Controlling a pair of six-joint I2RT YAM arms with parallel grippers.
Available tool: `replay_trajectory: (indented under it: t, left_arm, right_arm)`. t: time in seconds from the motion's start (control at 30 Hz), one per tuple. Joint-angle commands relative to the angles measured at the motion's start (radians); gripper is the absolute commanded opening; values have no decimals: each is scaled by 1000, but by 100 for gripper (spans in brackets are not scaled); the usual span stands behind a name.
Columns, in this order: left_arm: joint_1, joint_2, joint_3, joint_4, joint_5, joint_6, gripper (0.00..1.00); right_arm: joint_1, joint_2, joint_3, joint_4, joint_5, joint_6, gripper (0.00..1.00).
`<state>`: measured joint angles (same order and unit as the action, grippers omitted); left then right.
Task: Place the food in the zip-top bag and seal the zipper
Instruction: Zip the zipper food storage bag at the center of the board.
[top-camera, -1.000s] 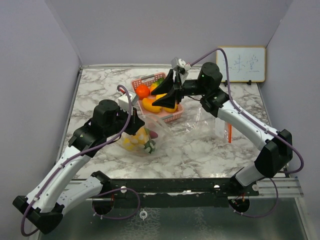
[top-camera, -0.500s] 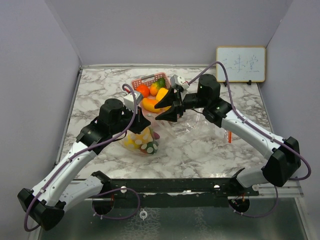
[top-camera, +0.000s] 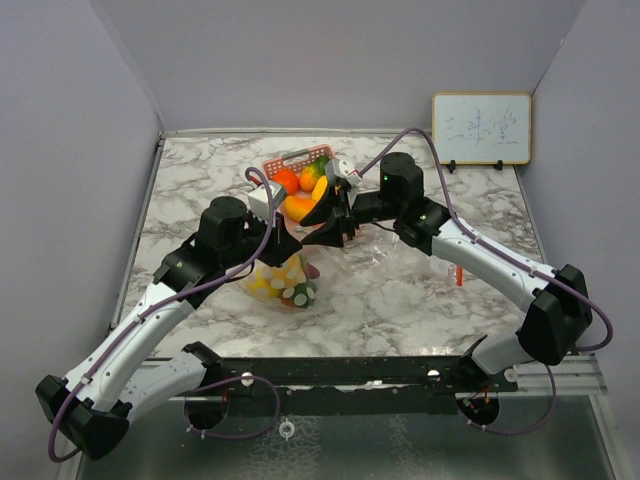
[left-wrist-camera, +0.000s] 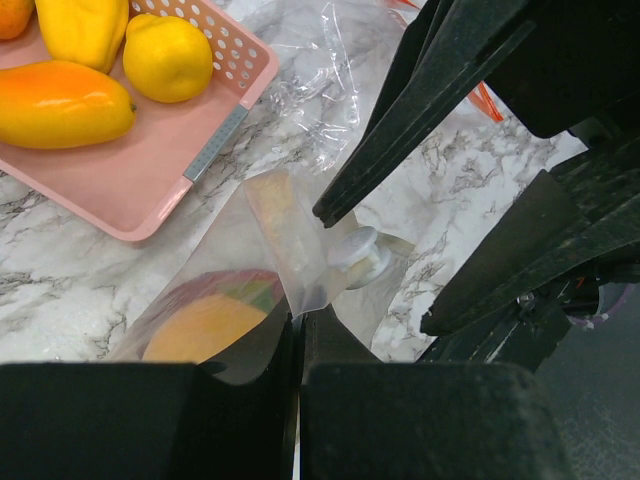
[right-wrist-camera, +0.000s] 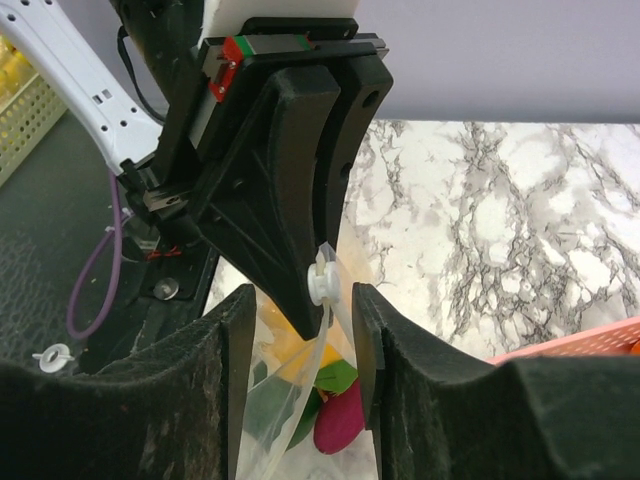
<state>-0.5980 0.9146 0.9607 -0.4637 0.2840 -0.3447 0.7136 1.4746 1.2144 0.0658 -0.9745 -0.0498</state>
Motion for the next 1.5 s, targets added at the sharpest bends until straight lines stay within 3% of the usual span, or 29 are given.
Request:
replay_trajectory:
  t: [0.0, 0.33, 0.7, 0.83, 1.1, 1.13, 1.2, 1.27, 1.4, 1.47]
  left_arm:
    - [-2, -15, 4, 18, 24, -3, 0]
    - [-2, -23, -4, 25, 22, -3, 0]
    - [-1, -30, -14, 32, 21, -5, 0]
    - [-2, -36, -14, 34, 18, -3, 0]
    - [0, -38, -16, 31, 10, 6, 0]
    - [-1, -39, -17, 27, 6, 12, 7]
    - [0, -48, -16, 24, -10, 34, 37]
    - [0, -61, -12, 22, -35, 68, 48]
    - [0, -95, -7, 45, -80, 133, 51]
    - [0, -109, -16, 69, -88, 154, 42]
  right_arm:
    - [7, 20, 53, 3, 46, -18, 39]
    - [10, 33, 59, 4, 19, 1, 25]
    - [25, 53, 87, -23, 17, 3, 25]
    - [30, 61, 98, -40, 34, 2, 3]
    - [29, 48, 105, -90, 107, -12, 2]
    - [30, 45, 107, -90, 110, -4, 2]
    - [29, 44, 115, -90, 103, 7, 2]
    - [29, 45, 125, -101, 90, 13, 2]
    - [29, 47, 144, -127, 75, 16, 2]
    - [30, 47, 157, -135, 64, 17, 2]
